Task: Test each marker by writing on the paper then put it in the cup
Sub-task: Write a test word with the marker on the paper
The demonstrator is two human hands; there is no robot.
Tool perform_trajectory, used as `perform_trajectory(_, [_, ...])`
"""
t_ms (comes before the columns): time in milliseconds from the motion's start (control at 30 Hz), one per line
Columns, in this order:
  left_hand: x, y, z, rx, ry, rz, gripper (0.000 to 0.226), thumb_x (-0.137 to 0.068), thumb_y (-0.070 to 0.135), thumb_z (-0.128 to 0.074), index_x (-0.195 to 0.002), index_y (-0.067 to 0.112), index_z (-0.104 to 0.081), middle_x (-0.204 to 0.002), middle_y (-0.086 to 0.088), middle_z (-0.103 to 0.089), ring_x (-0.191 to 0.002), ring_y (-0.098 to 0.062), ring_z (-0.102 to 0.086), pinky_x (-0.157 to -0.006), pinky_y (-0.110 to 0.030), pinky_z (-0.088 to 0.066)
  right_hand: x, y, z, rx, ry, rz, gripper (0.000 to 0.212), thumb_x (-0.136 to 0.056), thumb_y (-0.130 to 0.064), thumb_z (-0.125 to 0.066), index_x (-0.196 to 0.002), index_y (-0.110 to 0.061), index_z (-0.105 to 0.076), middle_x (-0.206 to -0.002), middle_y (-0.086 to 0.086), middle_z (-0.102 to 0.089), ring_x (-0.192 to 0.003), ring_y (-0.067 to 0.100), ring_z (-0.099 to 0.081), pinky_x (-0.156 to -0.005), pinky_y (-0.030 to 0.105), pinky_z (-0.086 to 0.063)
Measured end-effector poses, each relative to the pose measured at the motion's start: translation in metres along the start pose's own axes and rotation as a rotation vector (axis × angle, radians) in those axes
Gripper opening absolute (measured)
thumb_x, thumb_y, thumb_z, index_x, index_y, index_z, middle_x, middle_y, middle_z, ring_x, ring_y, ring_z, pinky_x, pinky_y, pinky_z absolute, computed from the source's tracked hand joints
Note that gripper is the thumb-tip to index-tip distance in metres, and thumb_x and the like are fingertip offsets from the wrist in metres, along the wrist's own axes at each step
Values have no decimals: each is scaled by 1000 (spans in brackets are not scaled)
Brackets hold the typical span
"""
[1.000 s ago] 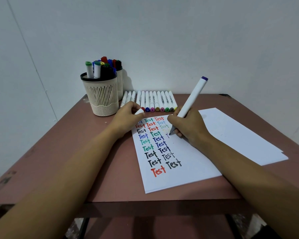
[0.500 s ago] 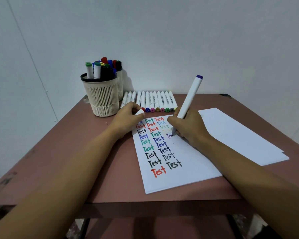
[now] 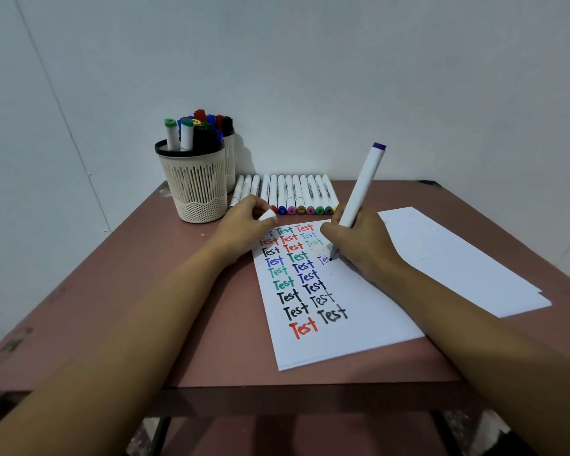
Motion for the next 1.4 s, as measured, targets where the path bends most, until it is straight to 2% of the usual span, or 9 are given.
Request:
perform_trajectory(100, [0, 0, 0, 11, -2, 3, 16, -87, 18, -62, -101, 15, -56, -88, 7, -56, -78, -6, -52, -62, -13, -40, 0, 1, 1, -43, 12, -13, 25, -80, -1, -61, -63, -12, -46, -58, 6, -46, -57, 23, -54, -38, 16, -39])
perform_trajectory(300, [0, -2, -1, 13, -12, 4, 15, -86, 19, -63, -100, 16, -55, -88, 7, -56, -83, -9, -54, -70, -19, -43, 1, 2, 4, -44, 71, -20, 20, -80, -3, -60, -67, -13, -49, -63, 10, -54, -46, 13, -51, -37, 14, -37])
perform_trajectory(467, [0, -2, -1, 18, -19, 7, 15, -86, 19, -62, -99, 17, -55, -89, 6, -57, -85, -11, -55, -71, -21, -44, 1, -1, 2, 5, 40, -21, 26, -83, -5, -61, -64, -14, -45, -60, 3, -47, -57, 19, -53, -52, 26, -49])
perform_trajectory(567, [0, -2, -1, 15, -21, 7, 15, -86, 19, -62, -99, 17, -55, -90, 6, -58, -85, -11, -55, -72, -22, -44, 0, -1, 2, 14, 32, -21, 27, -83, -5, -60, -63, -13, -44, -59, 3, -45, -56, 19, -51, -53, 29, -50])
perform_trajectory(767, [1, -1, -1, -8, -19, 10, 16, -87, 20, -62, -101, 17, -55, -89, 8, -57, -87, -11, -55, -79, -26, -45, -3, 5, 5, -49, 63, -30, 25, -80, -4, -60, -63, -15, -46, -60, 5, -48, -60, 23, -55, -45, 22, -38])
perform_trajectory(933, [2, 1, 0, -17, -11, -10, 13, -88, 20, -60, -100, 17, -55, -86, 11, -57, -86, -11, -55, -71, -22, -43, -1, 2, 3, -15, 63, -6, 24, -82, -3, -59, -66, -13, -44, -61, 4, -46, -56, 18, -53, -47, 23, -45])
perform_trajectory(1100, [8, 12, 1, -126, 14, -127, 24, -91, 25, -56, -114, 19, -57, -102, 3, -56, -95, -13, -53, -80, -26, -41, -6, 6, 11, -393, 83, -138, 27, -88, -8, -63, -67, -14, -47, -40, 1, -51, -44, 14, -39, -41, 18, -28])
perform_trajectory(1233, [19, 29, -1, -186, 7, -303, 27, -92, 25, -55, -119, 20, -58, -97, 7, -55, -75, -5, -52, -69, -20, -40, -5, 0, 9, -524, 45, -160, 33, -87, -24, -67, -65, -15, -44, -40, -5, -50, -40, 8, -41, -42, 19, -30])
perform_trajectory(1400, [25, 37, -8, -185, -50, -348, 27, -90, 25, -59, -115, 16, -59, -99, 5, -61, -79, -3, -54, -68, -5, -39, -7, -3, 5, -742, -50, -197, 22, -90, -6, -47, -68, -8, -50, -50, 3, -57, -54, 15, -44, -54, 26, -32])
Point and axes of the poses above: each hand's wrist, its own x-axis away from the middle knuckle, its own z-axis out of the back of the hand, y = z × x, the point moved 5 cm from there along -x, towards the middle knuckle
